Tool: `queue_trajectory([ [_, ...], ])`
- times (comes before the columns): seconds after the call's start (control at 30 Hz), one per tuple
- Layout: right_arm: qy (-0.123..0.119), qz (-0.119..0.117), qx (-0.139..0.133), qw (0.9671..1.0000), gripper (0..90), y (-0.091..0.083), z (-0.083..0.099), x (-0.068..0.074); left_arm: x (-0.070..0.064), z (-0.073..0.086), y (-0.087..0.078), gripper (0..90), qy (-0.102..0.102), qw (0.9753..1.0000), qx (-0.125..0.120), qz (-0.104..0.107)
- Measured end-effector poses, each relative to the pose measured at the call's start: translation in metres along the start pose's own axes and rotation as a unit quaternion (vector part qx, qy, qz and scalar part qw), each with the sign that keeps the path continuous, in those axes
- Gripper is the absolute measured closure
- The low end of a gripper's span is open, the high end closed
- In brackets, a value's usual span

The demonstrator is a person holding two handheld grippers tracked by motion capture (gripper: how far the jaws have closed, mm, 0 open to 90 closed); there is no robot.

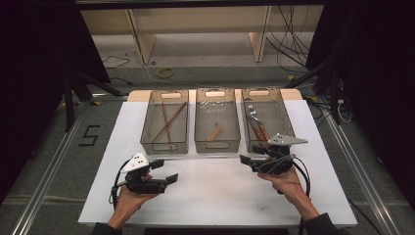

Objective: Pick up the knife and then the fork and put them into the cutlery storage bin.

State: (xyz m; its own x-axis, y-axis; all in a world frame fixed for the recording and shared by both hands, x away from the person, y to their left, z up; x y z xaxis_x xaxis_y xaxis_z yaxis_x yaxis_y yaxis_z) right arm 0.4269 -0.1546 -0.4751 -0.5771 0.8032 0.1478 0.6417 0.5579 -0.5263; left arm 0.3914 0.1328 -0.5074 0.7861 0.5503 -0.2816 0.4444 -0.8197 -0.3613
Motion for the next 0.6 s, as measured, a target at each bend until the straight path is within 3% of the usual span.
queue_trajectory([
  [0.3,-0.023,0.001,-0.011,0.9997,29.5,-0.012,0.020,0.009,-0.001,0.000,0.000,16.5,-0.005,1.0000,0.001,0.008],
  [0.6,-0.018,0.001,-0.031,0.9994,29.1,-0.026,0.033,0.010,-0.003,0.000,0.001,16.5,-0.007,0.9999,0.000,0.012],
])
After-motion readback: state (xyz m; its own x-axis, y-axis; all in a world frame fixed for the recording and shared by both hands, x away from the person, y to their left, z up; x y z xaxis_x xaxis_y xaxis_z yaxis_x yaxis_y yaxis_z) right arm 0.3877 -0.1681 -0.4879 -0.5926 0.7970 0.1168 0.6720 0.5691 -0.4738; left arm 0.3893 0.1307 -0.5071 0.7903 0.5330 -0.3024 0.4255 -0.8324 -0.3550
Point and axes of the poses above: each handheld gripper's, and its own axes: y roughly forward along the jaws, z roughly out of its underside, x roughly to its left, the point moved 9 cm from there along y, roughly forward along the jaws, and after that the axes turned 9 degrees about z, right-handed, at the moved point
